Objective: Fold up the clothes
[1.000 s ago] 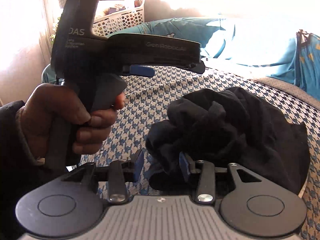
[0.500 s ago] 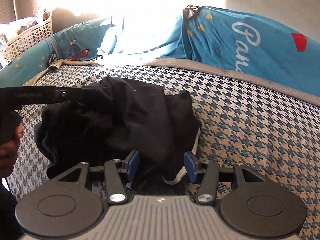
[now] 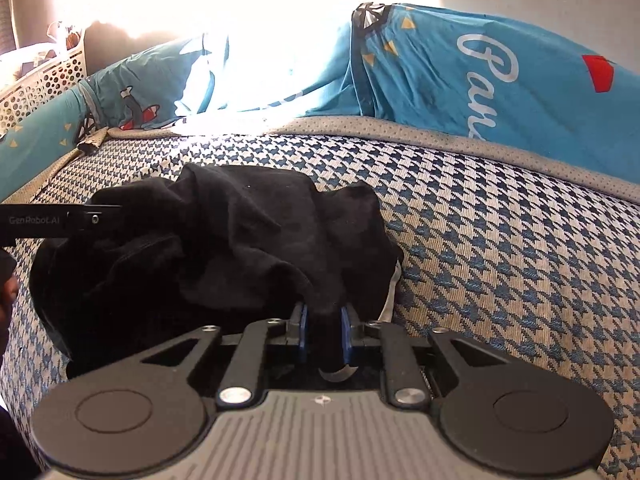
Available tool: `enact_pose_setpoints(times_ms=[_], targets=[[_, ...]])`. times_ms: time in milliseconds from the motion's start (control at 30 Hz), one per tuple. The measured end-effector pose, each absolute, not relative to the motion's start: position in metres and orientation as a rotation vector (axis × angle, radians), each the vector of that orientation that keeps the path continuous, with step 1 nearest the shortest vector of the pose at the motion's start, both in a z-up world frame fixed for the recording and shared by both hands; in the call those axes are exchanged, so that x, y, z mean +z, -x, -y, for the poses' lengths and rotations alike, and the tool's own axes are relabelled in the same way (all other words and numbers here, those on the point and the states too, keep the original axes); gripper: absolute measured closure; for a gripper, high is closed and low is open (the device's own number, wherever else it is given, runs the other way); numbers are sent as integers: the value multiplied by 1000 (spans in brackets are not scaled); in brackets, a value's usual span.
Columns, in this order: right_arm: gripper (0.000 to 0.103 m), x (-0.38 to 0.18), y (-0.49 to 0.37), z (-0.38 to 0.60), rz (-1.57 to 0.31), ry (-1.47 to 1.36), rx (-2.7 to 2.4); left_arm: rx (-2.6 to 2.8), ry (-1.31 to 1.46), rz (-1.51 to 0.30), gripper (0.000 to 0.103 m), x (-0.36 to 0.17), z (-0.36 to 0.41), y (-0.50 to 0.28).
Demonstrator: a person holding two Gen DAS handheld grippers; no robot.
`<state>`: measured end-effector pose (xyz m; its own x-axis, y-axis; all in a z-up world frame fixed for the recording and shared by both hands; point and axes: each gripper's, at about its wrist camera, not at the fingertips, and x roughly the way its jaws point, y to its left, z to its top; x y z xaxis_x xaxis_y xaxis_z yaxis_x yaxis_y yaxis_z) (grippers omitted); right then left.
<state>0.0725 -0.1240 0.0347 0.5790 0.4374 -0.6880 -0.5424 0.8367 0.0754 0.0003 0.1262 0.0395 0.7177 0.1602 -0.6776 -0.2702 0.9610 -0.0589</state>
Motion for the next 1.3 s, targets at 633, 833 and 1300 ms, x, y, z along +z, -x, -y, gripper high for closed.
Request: enact_pose_setpoints(times_ms=[633, 833, 1300], targets=[[94, 74, -104, 137, -640, -180, 511, 61, 87, -639, 0, 53, -98, 9], [72, 64, -101, 149, -737, -136, 557, 28, 62, -628, 0, 53, -94, 9], [43, 41, -82, 157, -807, 64, 649, -91, -32, -637, 0, 48, -62, 6]])
